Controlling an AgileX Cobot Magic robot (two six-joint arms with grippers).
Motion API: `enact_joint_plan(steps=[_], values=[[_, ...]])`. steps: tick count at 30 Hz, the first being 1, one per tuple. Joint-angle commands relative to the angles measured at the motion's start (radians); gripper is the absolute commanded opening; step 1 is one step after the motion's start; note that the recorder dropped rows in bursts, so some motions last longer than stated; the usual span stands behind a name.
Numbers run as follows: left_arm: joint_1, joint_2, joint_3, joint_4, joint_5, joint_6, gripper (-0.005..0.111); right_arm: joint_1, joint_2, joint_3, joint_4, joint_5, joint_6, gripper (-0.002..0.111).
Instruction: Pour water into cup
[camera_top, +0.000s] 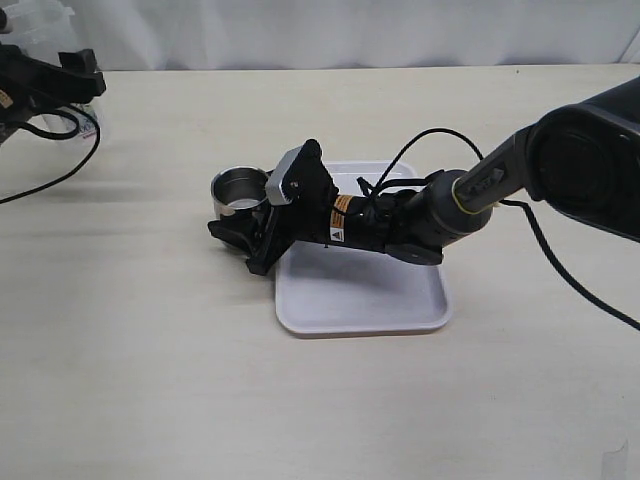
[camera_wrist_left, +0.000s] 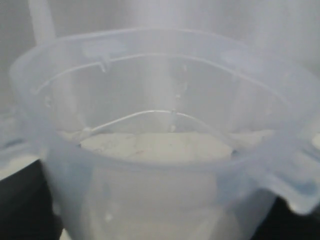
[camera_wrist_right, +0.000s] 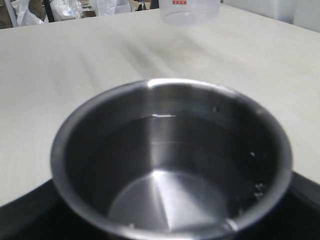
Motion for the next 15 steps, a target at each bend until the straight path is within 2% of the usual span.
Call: enact_joint_plan(steps=[1, 7, 15], values=[[0.001, 0.065, -0.043, 0.003, 0.000, 0.010, 0.000, 0.000, -0.003, 0.006, -0.003, 0.036, 0.000, 0.004], [-0.003, 0.116, -0.057, 0.012, -0.136, 0.002, 0.000, 0.000, -0.003, 0.006, -0.003, 0.036, 0.000, 0.004], [-0.003, 0.136, -0.059, 0.041, -0.194, 0.020, 0.000, 0.000, -0.003, 0.006, -0.003, 0.036, 0.000, 0.004]])
